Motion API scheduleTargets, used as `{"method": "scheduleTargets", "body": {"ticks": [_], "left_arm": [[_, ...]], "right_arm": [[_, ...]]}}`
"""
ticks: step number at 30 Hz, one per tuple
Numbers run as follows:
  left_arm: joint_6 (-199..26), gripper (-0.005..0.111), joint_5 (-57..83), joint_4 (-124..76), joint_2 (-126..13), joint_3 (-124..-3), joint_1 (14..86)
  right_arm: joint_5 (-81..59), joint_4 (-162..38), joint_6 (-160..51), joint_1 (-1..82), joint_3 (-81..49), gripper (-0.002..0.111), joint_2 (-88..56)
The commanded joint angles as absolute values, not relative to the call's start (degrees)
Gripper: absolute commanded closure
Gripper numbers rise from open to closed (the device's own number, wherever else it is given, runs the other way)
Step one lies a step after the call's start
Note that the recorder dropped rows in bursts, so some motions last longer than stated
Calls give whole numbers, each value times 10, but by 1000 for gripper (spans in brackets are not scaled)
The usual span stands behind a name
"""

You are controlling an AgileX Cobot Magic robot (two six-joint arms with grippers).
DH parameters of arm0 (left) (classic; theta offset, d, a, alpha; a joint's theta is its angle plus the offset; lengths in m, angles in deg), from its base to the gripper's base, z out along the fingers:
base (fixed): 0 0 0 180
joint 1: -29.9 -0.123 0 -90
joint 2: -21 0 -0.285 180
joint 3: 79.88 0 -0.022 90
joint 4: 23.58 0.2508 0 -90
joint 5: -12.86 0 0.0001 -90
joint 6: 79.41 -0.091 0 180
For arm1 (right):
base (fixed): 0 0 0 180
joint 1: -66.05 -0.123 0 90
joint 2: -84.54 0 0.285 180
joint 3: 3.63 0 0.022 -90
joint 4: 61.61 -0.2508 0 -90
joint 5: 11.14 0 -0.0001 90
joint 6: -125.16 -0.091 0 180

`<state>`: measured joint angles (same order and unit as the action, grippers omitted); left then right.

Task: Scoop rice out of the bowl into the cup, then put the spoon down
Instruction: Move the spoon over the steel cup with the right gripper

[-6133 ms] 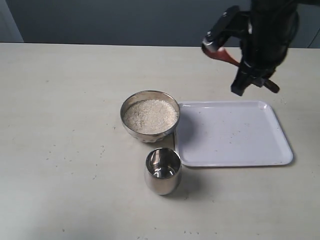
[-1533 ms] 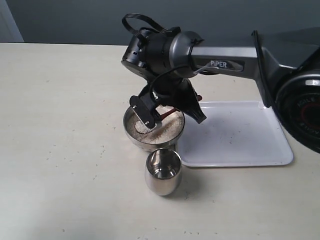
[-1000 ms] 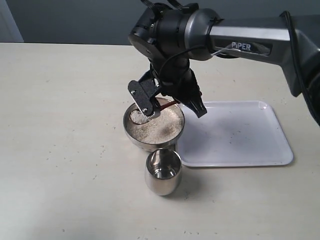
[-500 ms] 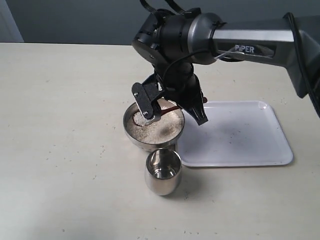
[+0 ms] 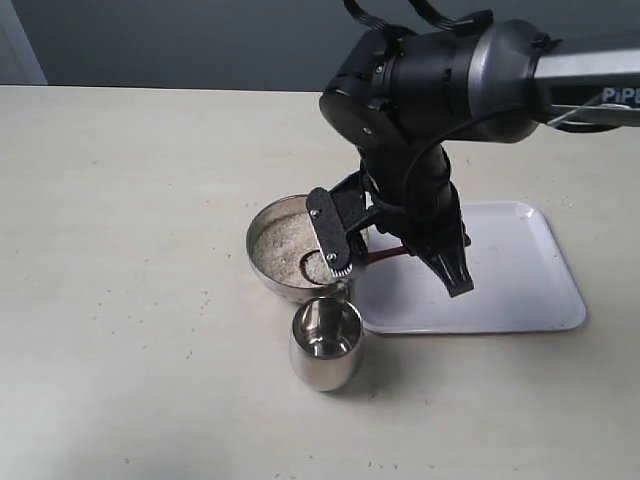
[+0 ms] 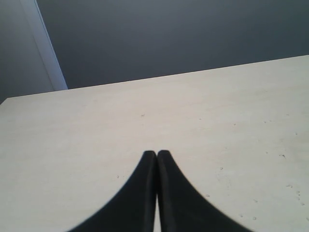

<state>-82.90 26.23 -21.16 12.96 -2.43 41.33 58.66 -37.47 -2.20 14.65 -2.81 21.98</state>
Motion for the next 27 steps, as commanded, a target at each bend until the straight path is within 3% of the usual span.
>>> {"method": "scheduleTargets", "body": {"ticks": [1, 27], "left_arm": [[-825, 106, 261, -211, 132, -27, 416], [-825, 106, 261, -211, 132, -27, 416]], "right_arm": [[588, -378, -36, 133, -51, 108, 197], [588, -367, -140, 93, -69, 108, 195]]}}
